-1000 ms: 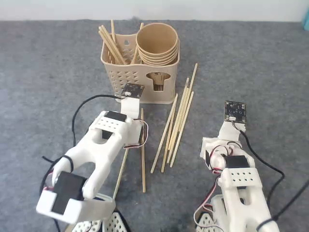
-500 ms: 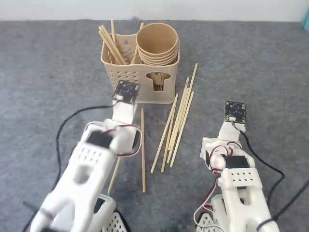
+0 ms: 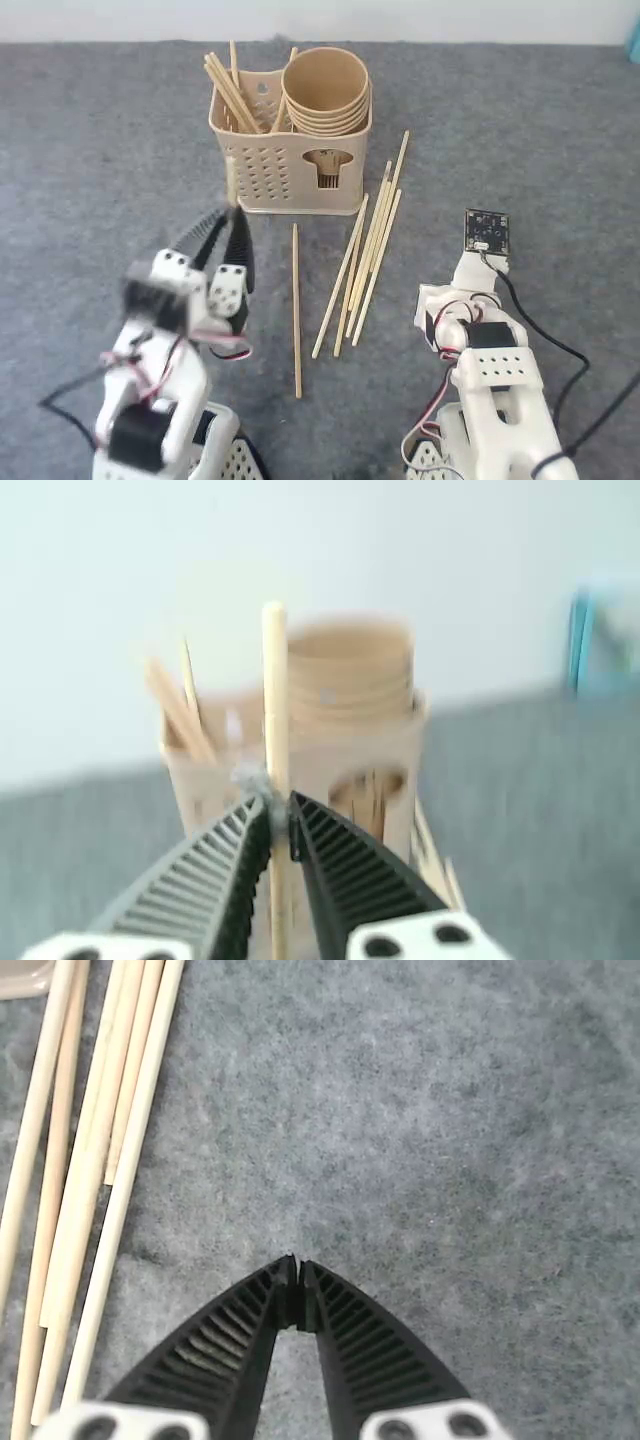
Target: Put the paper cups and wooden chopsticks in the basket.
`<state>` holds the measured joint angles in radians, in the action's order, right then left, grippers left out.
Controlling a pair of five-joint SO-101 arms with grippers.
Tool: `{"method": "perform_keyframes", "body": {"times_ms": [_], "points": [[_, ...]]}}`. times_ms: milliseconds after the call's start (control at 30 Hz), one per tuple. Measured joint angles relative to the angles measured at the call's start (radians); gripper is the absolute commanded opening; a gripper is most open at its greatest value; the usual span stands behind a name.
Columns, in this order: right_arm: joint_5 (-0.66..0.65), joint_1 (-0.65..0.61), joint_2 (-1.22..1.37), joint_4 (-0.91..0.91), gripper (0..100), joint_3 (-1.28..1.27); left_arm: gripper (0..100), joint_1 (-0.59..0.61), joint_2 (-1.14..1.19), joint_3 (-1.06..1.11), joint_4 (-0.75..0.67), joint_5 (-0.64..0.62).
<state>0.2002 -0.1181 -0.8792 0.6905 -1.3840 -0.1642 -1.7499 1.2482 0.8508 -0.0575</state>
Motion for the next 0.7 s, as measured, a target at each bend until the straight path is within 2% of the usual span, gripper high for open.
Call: {"method": "perform_keyframes", "body": {"times_ms": [133,400,600,700], "points": [[0.0,0.0,0.0,0.0,0.6,0.0,1,0.032,-0.043,0.02,-0.236,0.0],[0.0,0.0,0.0,0.0,0.6,0.0,1,0.071,0.011,0.018,-0.809,0.006],[0.0,0.0,0.0,0.0,0.6,0.0,1,0.071,0.189,0.018,-1.162,0.006],[0.0,0.0,0.0,0.0,0.6,0.0,1,0.071,0.324,-0.018,-1.252,0.006]]}}
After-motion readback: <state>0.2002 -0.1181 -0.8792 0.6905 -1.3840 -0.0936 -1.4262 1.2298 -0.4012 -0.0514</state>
